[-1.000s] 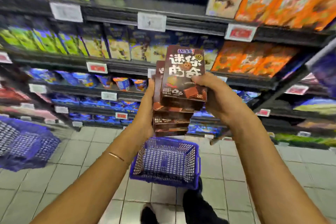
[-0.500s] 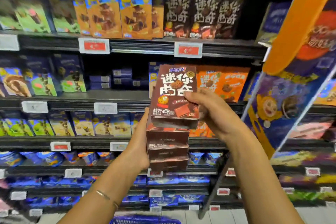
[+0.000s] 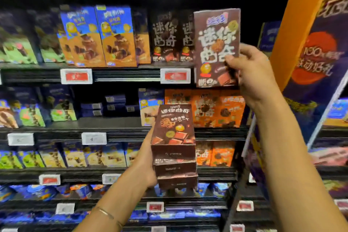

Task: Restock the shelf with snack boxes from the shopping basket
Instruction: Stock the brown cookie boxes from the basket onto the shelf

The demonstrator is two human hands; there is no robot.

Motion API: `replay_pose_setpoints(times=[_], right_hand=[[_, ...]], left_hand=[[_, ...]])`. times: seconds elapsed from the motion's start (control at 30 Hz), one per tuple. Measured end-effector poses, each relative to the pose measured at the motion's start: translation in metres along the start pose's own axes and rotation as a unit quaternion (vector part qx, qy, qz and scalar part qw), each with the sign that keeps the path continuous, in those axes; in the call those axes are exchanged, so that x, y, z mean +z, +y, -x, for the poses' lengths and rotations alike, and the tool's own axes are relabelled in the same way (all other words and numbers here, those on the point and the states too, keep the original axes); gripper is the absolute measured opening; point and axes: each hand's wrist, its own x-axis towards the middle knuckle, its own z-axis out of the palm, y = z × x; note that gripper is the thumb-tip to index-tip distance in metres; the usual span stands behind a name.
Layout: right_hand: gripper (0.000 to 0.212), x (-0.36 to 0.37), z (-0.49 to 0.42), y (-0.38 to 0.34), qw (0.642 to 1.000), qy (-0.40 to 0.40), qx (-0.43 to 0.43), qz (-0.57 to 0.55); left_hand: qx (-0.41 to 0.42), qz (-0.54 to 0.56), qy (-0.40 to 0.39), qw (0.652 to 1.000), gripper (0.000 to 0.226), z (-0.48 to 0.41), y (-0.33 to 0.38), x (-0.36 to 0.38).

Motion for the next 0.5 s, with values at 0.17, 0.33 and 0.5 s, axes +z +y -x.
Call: replay_pose_setpoints(times=[0.17, 0.33, 0.5], right_hand=[[0.031, -0.007, -0.043, 0.001, 0.988, 0.13, -0.056, 0.063], [0.035, -0.018, -0.073, 0.012, 0.978, 0.189, -0.035, 0.076], [0.036, -0.022, -0.092, 0.025, 0.958, 0.174, -0.046, 0.222]], left_hand=[[-0.019, -0.016, -0.013, 1.0, 0.057, -0.006, 0.007, 0.004], [-0.029, -0.024, -0.019, 0.999, 0.056, -0.01, 0.014, -0.001], [-0.031, -0.023, -0.021, 0.999, 0.054, -0.016, 0.017, -0.001]])
